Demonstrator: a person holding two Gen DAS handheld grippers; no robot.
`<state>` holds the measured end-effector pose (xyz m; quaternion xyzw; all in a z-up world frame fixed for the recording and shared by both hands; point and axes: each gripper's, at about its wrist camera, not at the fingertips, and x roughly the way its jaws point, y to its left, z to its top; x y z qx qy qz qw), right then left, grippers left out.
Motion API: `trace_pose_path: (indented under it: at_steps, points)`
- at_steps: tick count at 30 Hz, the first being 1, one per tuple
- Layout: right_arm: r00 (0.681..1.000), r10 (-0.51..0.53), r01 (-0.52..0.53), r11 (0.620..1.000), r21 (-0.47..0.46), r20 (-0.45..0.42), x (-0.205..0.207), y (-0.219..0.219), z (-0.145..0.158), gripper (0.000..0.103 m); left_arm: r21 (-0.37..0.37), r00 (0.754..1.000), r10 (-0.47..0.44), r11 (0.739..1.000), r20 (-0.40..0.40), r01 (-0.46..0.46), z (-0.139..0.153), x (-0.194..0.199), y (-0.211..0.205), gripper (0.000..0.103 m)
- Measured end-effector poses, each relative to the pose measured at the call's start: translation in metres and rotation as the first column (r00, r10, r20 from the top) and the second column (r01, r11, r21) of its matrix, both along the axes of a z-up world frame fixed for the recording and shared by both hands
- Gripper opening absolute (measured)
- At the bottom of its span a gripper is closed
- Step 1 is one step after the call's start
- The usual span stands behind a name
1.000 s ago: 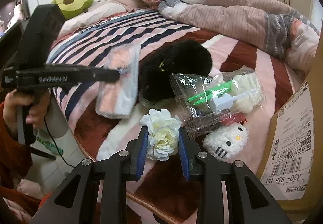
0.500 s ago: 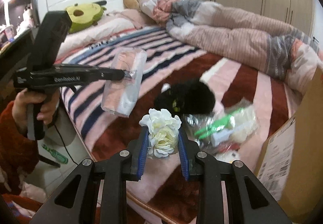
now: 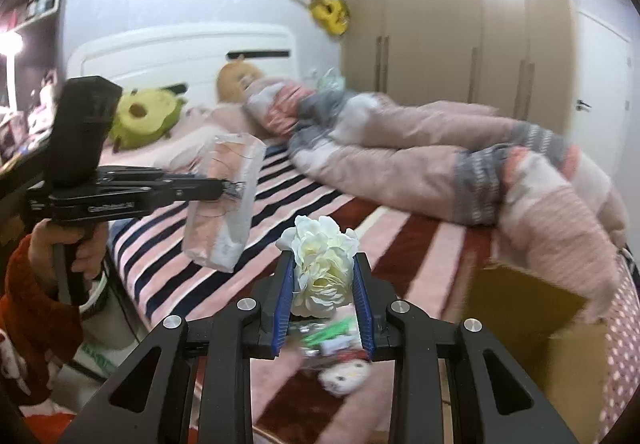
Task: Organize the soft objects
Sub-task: 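Carry the flower and bagged towel over the cardboard box and release both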
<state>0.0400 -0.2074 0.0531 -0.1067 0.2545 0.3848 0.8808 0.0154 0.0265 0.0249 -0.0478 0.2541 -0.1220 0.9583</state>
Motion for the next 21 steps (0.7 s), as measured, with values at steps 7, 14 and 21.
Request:
trace_pose_path:
  at_steps: [7, 14, 21]
  points:
    - [0.983, -0.182, 0.183, 0.983, -0.013, 0.03, 0.012, -0.073, 0.012, 0.024, -0.009, 0.986, -0.156, 0.988, 0.051, 0.157, 0.046, 0.022, -0.078, 0.006]
    - [0.956, -0.287, 0.279, 0.953, -0.119, -0.061, 0.037, -0.121, -0.026, 0.026, -0.023, 0.954, -0.298, 0.954, -0.017, 0.298, 0.055, 0.067, -0.168, 0.006]
    - [0.944, -0.319, 0.299, 0.935, -0.189, -0.085, 0.045, -0.137, -0.055, 0.04, 0.045, 0.929, -0.333, 0.938, -0.16, 0.344, 0.017, 0.098, -0.226, 0.006]
